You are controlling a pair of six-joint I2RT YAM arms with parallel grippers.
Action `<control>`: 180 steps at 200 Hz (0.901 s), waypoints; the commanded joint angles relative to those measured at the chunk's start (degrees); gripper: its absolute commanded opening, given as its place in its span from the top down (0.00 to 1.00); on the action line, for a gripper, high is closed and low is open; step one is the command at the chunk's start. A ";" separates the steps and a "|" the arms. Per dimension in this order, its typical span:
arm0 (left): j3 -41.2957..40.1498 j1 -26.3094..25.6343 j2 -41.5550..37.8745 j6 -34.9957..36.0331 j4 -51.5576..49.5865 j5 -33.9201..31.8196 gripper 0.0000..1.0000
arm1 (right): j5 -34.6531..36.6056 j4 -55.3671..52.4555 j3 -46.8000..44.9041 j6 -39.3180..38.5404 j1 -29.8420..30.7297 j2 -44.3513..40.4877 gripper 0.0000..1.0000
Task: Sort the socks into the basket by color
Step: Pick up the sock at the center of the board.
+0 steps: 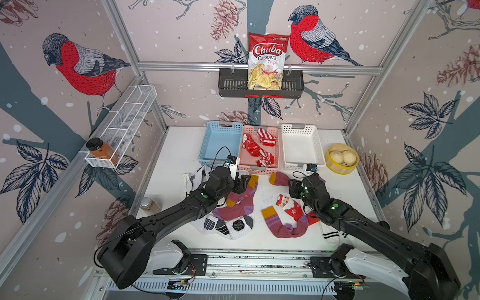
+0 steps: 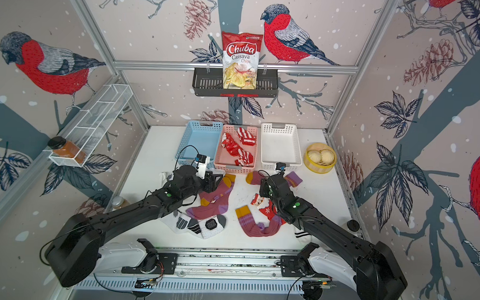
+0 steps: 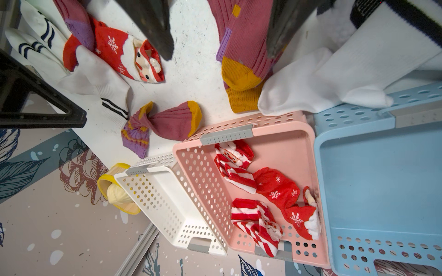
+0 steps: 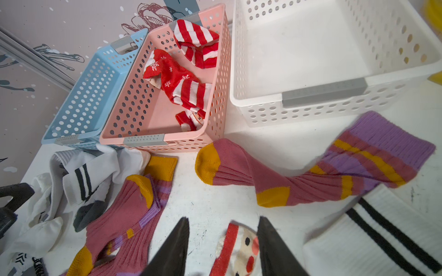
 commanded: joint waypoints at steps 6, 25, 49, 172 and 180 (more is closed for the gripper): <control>1.21 -0.86 0.46 0.91 0.58 -1.12 0.38 | 0.41 -0.37 -0.47 0.46 -0.69 -0.47 0.50; 1.91 -1.36 0.89 0.93 0.36 -0.39 0.38 | 0.02 -0.55 -0.80 0.71 -1.47 -0.68 0.49; 4.19 -4.30 3.19 1.60 -0.51 -1.53 0.38 | -1.28 0.21 -1.87 0.98 -2.57 -1.32 0.49; 11.63 -11.29 21.46 1.26 -0.29 9.02 0.43 | -3.64 0.15 -5.33 1.78 -7.24 -4.86 0.48; 11.90 -11.71 22.27 1.23 -0.17 9.43 0.43 | -3.66 0.24 -5.46 1.87 -7.46 -4.94 0.48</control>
